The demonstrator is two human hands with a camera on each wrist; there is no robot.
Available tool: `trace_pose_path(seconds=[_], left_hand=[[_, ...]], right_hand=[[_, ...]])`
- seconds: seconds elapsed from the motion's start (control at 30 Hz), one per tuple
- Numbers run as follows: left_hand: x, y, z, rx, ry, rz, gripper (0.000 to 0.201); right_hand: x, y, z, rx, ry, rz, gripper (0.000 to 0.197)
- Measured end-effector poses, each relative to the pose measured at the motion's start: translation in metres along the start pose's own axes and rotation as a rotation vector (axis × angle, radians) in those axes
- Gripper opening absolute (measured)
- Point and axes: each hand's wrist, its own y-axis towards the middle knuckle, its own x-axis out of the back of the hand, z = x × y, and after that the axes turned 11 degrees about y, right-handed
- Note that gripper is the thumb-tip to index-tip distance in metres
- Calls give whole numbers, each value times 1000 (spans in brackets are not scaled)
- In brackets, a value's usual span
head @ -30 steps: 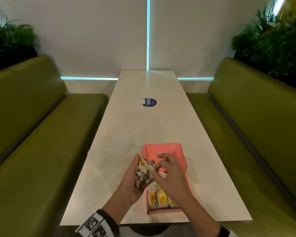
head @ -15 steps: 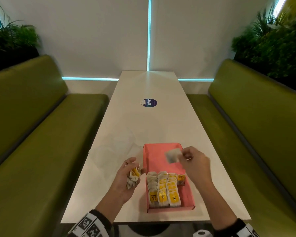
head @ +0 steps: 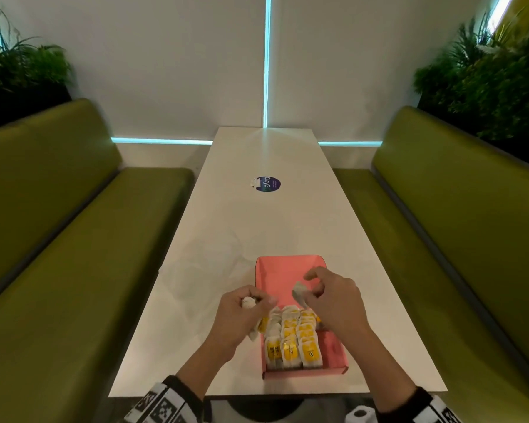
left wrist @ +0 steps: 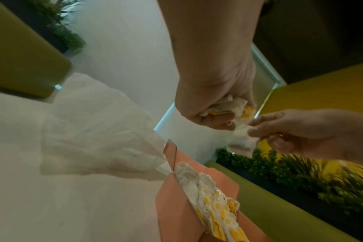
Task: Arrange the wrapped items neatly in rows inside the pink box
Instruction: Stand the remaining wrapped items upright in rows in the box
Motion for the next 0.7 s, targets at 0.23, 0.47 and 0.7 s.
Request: trace_pose_path(seconds=[0.23, 0.47, 0.7], left_hand=[[-17, -4, -6, -195, 312, -12, 26], [-10, -7, -17, -57, 84, 39, 9], [-13, -5, -16, 24, -54, 59, 11]], right_hand=[[-13, -12, 10, -70, 484, 118, 22], [3, -7, -1, -75, 594, 49, 28], [-6, -11, -5, 13, 439, 121, 22]])
